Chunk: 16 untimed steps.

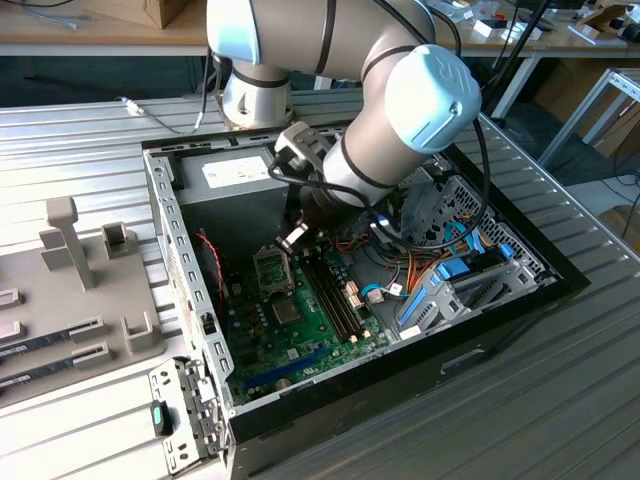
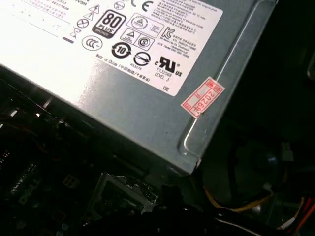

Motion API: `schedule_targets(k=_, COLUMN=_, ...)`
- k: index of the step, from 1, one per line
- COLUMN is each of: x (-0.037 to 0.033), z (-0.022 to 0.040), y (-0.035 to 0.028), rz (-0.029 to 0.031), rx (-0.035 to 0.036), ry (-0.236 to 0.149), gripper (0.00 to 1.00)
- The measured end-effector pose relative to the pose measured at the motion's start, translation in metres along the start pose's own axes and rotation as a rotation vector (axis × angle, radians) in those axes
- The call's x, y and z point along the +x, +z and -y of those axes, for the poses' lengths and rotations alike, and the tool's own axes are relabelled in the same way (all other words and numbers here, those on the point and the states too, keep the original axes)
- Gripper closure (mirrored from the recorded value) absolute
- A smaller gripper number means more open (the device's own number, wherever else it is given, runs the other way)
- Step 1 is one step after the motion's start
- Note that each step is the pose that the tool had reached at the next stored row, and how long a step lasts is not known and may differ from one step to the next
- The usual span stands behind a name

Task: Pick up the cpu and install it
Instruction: 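Close the cpu cover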

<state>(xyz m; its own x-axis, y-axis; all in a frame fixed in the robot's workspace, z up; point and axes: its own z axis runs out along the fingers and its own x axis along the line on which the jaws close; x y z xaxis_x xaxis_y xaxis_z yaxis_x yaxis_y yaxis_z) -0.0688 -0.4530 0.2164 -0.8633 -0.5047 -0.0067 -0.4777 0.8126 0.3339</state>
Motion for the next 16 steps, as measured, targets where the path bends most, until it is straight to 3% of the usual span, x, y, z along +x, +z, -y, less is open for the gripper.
schedule_targets(k=2, x=0.0002, z=-0.0003, y=-0.0018, rz=0.0012, rx=-0.0029, ry=-0.002, gripper=0.89)
schedule_targets(k=8, x=0.0023, z=0.0019, y=-0.0066, rz=0.0103, rx=-0.0223, ry=-0.01, gripper=0.89)
schedule_targets(k=16, x=0.0062, z=0.0077, y=-0.0092, rz=0.0037, rx=-0.0269, ry=-0.036, gripper=0.89)
